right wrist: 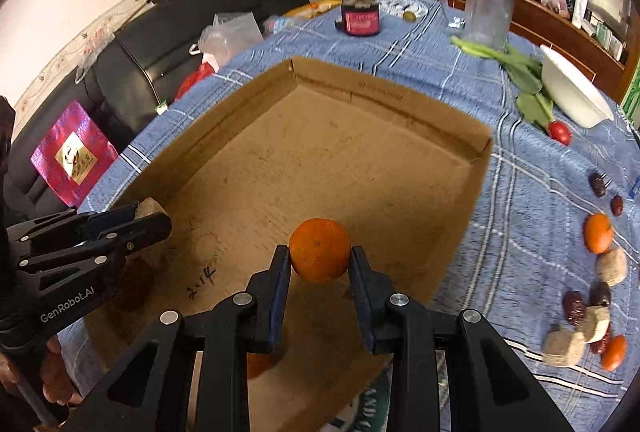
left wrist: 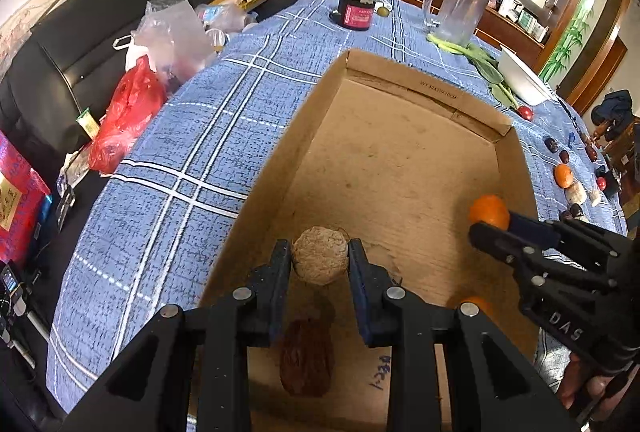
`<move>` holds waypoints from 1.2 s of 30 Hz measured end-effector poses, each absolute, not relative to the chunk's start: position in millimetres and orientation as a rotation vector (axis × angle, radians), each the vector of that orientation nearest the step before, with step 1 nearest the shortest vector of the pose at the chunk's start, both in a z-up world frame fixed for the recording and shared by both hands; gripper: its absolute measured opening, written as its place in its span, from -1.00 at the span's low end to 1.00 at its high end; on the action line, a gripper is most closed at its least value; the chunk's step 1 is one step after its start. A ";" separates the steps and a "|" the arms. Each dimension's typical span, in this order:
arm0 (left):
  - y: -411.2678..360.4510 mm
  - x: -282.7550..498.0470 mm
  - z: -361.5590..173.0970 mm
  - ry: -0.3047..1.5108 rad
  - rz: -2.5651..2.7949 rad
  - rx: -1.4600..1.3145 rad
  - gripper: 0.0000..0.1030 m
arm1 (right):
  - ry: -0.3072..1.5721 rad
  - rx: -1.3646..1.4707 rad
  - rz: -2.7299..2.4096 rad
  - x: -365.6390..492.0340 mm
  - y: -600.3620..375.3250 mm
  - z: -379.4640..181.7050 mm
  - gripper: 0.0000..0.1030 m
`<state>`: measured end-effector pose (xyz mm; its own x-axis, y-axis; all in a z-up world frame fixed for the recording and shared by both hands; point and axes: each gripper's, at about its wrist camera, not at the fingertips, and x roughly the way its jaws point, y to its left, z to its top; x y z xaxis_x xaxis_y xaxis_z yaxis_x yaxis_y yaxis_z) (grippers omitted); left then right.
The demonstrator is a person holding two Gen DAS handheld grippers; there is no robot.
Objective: Organize fruits
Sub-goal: 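Carry the biscuit and orange into the tray and open both tools, then withdraw both open tools from the tray toward the remaining items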
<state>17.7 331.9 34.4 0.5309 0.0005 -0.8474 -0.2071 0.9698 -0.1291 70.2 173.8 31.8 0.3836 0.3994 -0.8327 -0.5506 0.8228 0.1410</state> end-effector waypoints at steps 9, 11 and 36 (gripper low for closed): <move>334.9 24.2 23.0 1.033 0.125 -0.223 -0.46 | 1.032 -0.189 0.606 74.1 183.0 21.8 -0.32; 334.8 24.2 22.7 1.036 0.126 -0.220 -0.46 | 1.037 -0.196 0.598 73.6 182.8 20.5 -0.18; 274.9 -19.2 61.2 0.925 0.177 -0.185 0.11 | 0.890 -0.164 0.512 14.6 93.3 66.7 0.12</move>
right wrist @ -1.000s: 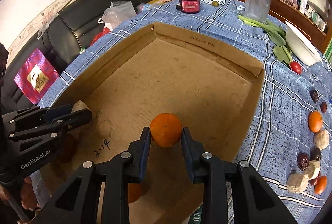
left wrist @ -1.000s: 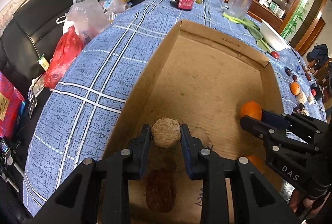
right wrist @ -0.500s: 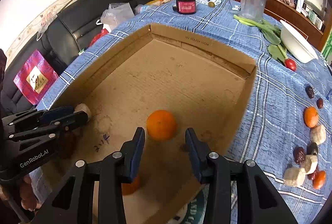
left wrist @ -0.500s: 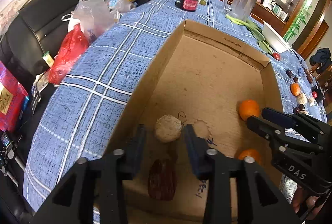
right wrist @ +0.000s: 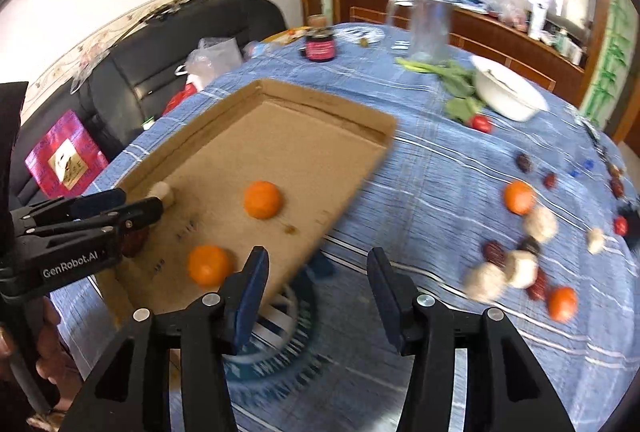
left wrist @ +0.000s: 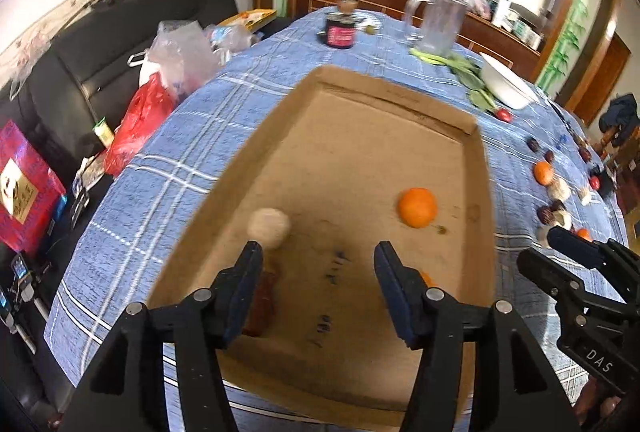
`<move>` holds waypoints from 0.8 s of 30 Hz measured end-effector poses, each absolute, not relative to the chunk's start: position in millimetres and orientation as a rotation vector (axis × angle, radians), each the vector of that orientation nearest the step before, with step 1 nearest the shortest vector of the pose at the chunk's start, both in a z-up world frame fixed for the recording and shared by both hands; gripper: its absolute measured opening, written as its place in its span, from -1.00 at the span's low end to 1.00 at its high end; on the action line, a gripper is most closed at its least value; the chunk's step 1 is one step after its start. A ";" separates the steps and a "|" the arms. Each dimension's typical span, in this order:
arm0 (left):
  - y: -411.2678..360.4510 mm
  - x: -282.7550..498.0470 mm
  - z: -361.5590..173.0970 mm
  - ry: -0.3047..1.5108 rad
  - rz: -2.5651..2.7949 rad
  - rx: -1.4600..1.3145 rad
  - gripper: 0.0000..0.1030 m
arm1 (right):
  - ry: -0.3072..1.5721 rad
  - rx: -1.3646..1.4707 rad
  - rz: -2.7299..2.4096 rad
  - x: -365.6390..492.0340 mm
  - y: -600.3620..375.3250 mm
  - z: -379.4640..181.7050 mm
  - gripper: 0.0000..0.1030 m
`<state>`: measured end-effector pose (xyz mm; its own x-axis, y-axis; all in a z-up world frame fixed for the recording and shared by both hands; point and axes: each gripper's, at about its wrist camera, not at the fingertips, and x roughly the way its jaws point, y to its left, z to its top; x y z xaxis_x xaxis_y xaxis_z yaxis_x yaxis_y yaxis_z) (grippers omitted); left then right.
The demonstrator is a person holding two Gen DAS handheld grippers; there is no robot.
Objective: Organize fruits
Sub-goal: 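Withdraw both open tools from the tray toward the remaining items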
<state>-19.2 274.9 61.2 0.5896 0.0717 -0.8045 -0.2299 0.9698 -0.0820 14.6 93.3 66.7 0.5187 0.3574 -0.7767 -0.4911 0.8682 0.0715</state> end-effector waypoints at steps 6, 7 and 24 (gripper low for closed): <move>218.0 -14.0 65.5 0.926 0.096 -0.113 0.18 | 0.878 -0.101 0.402 4.9 29.4 71.7 0.15; 209.1 -12.9 66.1 0.926 0.085 -0.103 0.18 | 0.874 -0.094 0.386 3.1 19.6 72.6 0.15; 66.3 -3.9 67.6 0.956 -0.124 0.028 0.29 | 0.854 0.072 0.139 -14.1 -142.2 74.6 0.31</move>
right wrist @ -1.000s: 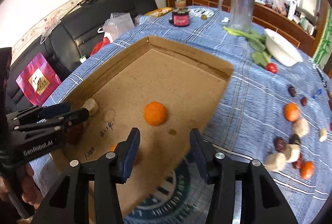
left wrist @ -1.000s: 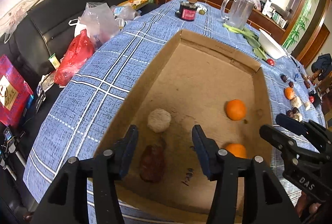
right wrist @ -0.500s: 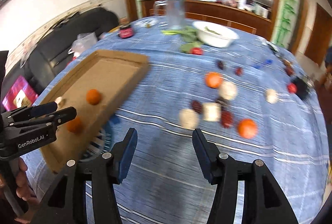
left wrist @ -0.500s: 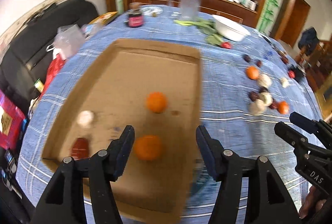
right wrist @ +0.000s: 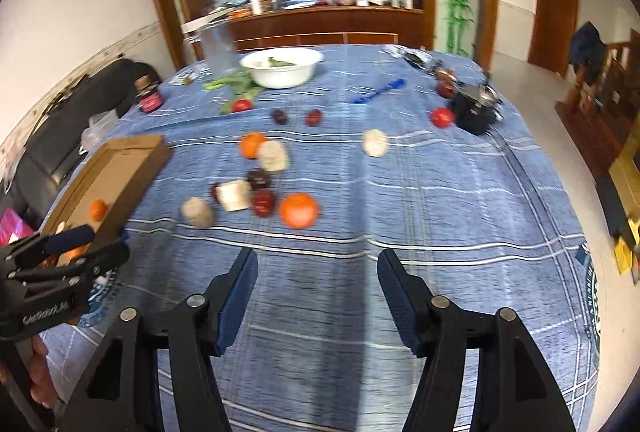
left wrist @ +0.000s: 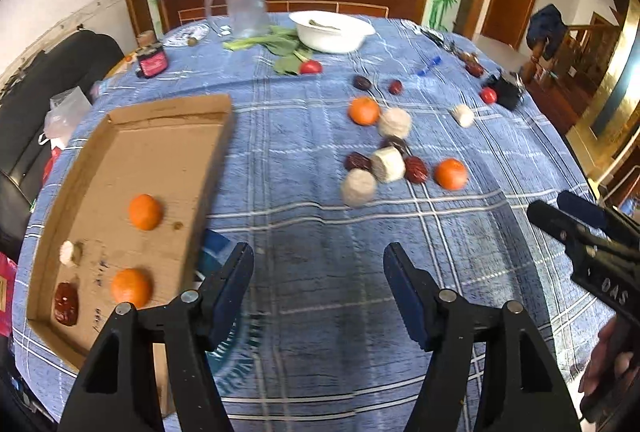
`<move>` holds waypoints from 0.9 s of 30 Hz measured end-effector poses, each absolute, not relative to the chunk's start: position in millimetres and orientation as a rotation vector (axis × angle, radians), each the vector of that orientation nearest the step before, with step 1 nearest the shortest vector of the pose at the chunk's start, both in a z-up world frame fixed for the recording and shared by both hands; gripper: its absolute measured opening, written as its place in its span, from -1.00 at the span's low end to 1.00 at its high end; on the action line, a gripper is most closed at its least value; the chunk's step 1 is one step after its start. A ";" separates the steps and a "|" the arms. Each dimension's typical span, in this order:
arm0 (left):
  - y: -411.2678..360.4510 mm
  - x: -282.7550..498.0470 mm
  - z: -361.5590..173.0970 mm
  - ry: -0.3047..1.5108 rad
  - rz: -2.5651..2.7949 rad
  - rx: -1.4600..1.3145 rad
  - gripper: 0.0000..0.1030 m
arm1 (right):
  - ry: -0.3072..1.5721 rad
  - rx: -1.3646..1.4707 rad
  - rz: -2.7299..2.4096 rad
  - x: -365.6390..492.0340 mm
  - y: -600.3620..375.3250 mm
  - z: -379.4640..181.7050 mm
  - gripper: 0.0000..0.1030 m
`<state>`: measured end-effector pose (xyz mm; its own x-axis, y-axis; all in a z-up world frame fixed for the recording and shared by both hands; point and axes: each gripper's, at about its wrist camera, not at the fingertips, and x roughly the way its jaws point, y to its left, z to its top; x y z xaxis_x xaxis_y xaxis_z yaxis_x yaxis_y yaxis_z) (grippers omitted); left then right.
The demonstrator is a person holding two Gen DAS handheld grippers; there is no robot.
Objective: Organize fruits
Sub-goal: 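Withdraw both open tools from the tray toward the remaining items, then grasp another tan biscuit with the left tool while the right tool grasps an orange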
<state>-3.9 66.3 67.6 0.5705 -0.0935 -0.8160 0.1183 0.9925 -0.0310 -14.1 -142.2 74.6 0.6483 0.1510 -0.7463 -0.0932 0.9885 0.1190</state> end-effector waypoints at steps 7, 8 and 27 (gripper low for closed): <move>58.2 0.5 56.0 1.015 -0.108 0.038 0.29 | 0.925 0.057 0.197 22.0 -145.6 49.8 0.30; 57.6 2.5 55.2 1.022 -0.103 0.040 0.29 | 0.931 0.043 0.213 28.8 -140.5 45.9 0.30; 36.8 82.5 14.0 1.139 -0.122 -0.052 -0.09 | 0.992 0.071 0.306 55.8 -144.5 22.1 -0.34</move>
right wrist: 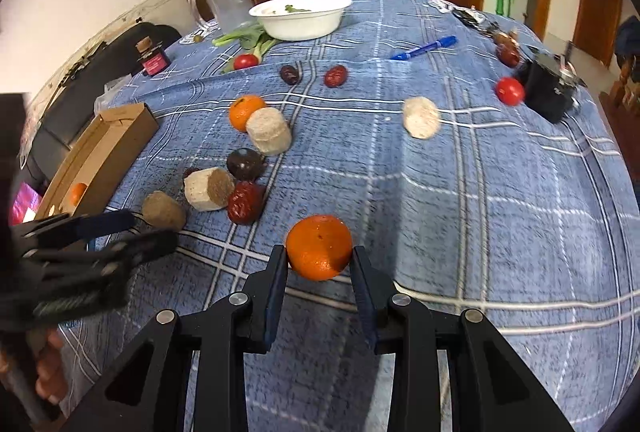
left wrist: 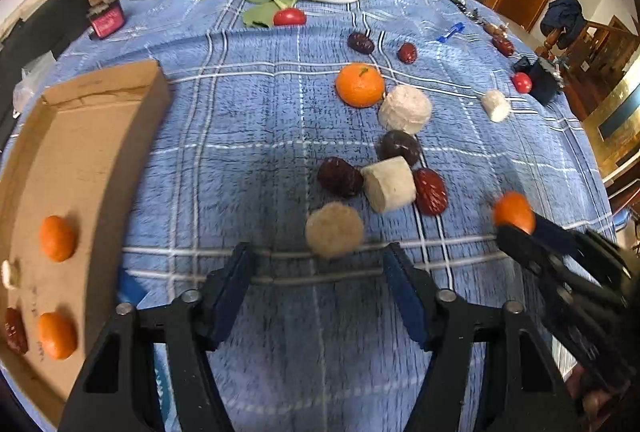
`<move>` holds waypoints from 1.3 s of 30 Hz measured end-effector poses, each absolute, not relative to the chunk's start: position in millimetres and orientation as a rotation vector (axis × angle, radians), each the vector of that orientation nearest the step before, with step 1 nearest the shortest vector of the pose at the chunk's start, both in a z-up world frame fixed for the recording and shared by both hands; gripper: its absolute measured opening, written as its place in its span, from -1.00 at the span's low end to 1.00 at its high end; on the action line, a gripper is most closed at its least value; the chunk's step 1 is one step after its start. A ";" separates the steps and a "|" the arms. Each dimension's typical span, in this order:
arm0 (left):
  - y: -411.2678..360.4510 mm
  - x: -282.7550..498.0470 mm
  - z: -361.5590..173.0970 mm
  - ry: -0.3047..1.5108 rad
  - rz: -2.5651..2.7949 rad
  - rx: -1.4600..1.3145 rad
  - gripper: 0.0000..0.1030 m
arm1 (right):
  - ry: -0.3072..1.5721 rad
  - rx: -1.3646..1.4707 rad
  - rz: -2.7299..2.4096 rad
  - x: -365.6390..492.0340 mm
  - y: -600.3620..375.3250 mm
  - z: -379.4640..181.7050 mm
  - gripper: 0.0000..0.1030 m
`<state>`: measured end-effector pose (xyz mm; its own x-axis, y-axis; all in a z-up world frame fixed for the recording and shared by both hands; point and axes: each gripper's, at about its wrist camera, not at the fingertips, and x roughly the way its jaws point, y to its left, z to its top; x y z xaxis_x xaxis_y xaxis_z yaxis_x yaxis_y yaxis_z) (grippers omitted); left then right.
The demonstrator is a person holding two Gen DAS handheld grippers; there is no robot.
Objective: Organize fruits
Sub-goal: 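Grasp another tan biscuit with the left tool while the right tool grasps an orange, then carry the biscuit and orange into the tray and open both tools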
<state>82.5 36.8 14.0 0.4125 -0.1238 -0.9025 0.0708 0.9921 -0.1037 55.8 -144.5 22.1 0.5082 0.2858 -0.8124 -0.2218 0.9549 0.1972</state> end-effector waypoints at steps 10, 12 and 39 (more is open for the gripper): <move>31.5 55.0 28.3 1.072 -0.181 -0.010 -0.48 | 0.940 0.098 0.224 30.1 -160.6 36.6 -0.32; 29.7 41.7 36.9 1.047 -0.202 0.008 -0.48 | 0.932 0.113 0.210 24.5 -163.7 39.9 -0.32; 114.3 2.7 91.8 0.917 -0.202 -0.089 -0.47 | 0.869 0.020 0.235 2.6 -73.0 82.7 -0.32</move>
